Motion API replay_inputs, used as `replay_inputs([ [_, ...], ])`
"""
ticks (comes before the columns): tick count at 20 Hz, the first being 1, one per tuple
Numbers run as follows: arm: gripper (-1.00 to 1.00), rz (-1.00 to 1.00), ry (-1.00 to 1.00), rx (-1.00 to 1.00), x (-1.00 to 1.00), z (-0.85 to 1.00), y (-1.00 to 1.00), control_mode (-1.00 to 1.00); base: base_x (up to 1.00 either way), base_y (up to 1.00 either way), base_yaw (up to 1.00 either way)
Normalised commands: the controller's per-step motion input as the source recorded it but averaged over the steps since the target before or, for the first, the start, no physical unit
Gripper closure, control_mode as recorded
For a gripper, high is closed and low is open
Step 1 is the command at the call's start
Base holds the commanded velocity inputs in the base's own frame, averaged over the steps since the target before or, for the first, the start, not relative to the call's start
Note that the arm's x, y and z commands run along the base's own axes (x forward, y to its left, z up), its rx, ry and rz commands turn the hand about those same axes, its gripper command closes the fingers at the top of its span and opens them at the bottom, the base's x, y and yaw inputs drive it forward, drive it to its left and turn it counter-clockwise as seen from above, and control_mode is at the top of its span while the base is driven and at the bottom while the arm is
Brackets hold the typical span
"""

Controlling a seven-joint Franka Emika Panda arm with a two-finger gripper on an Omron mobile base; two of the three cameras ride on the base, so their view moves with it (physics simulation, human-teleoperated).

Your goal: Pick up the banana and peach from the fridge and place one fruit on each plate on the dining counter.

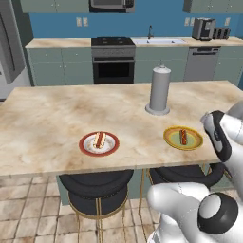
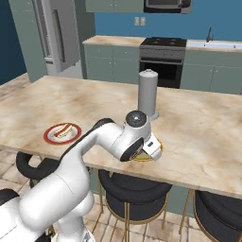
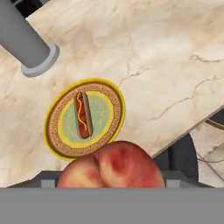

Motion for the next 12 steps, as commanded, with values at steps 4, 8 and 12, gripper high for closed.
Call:
replay_inputs([
  [4,1.00,0.17,0.00,0.02,0.26,-0.39,-0.37,-1.00,0.00,0.00,0.00],
  [8,1.00,0.20,0.00,0.00,0.51,-0.47,-0.04,-1.00,0.00,0.00,0.00],
  [12,1.00,0.21,0.07,0.00,0.76,-0.45,0.00,-1.00,0.00,0.00,0.00],
])
